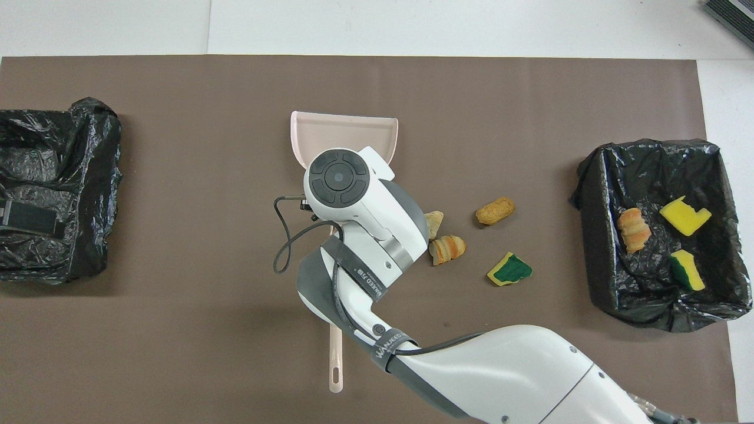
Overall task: Sweep and dump trash in bin
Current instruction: 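Set the dustpan down near the trash with the right gripper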
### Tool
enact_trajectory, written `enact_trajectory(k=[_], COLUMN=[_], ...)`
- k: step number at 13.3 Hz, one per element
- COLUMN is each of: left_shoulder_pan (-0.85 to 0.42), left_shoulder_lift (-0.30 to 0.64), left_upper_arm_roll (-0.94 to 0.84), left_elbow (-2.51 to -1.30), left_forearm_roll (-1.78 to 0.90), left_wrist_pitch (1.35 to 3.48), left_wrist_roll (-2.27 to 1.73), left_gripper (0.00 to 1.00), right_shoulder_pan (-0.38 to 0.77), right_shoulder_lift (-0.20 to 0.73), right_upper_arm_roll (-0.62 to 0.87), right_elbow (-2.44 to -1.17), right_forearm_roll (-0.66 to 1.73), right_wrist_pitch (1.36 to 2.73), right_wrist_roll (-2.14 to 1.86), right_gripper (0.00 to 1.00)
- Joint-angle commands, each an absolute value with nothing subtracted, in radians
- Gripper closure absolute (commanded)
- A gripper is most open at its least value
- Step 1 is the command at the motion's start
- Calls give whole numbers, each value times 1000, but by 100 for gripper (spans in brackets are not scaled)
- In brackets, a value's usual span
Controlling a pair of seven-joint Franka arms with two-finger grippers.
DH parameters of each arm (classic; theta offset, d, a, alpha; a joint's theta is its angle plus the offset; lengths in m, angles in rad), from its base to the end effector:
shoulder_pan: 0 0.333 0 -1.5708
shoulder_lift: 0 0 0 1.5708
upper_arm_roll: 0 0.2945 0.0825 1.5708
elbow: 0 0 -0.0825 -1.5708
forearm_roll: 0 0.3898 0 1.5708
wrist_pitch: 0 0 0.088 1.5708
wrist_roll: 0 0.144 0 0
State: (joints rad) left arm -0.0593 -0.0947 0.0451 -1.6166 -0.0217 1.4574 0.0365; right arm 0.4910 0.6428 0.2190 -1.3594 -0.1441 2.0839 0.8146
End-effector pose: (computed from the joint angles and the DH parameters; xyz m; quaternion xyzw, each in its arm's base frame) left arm 0.5181 -0.0097 0.5861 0.9990 -0.0264 -0.0321 0.0133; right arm 0.5794 0.4464 0.3028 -0.9978 0.0443 -0.0352 0.0334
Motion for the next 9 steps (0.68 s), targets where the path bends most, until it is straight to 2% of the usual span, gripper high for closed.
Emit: enact_trajectory(k=[1, 4, 9], left_shoulder_pan=[-51, -51, -60], left_shoulder_lift=[-117, -117, -92], left_upper_arm_roll=[40, 40, 35], left_elbow=[-1643, -1643, -1643], left_forearm_roll=[-11, -11, -14], left_wrist_pitch=[1473, 1477, 1590], left_wrist_roll=[55, 55, 44], left_gripper=[0, 0, 0], right_shoulder_pan=[503, 511, 552], right_shoulder_lift=[631, 548, 324], right_upper_arm_roll=[224, 233, 262], right_elbow=[-1333, -1402, -1702], right_forearm_roll=[-207, -216, -202], right_wrist_pitch=[2059, 2049, 2077], right_wrist_roll=[871, 908, 986], right_gripper=[0, 0, 0])
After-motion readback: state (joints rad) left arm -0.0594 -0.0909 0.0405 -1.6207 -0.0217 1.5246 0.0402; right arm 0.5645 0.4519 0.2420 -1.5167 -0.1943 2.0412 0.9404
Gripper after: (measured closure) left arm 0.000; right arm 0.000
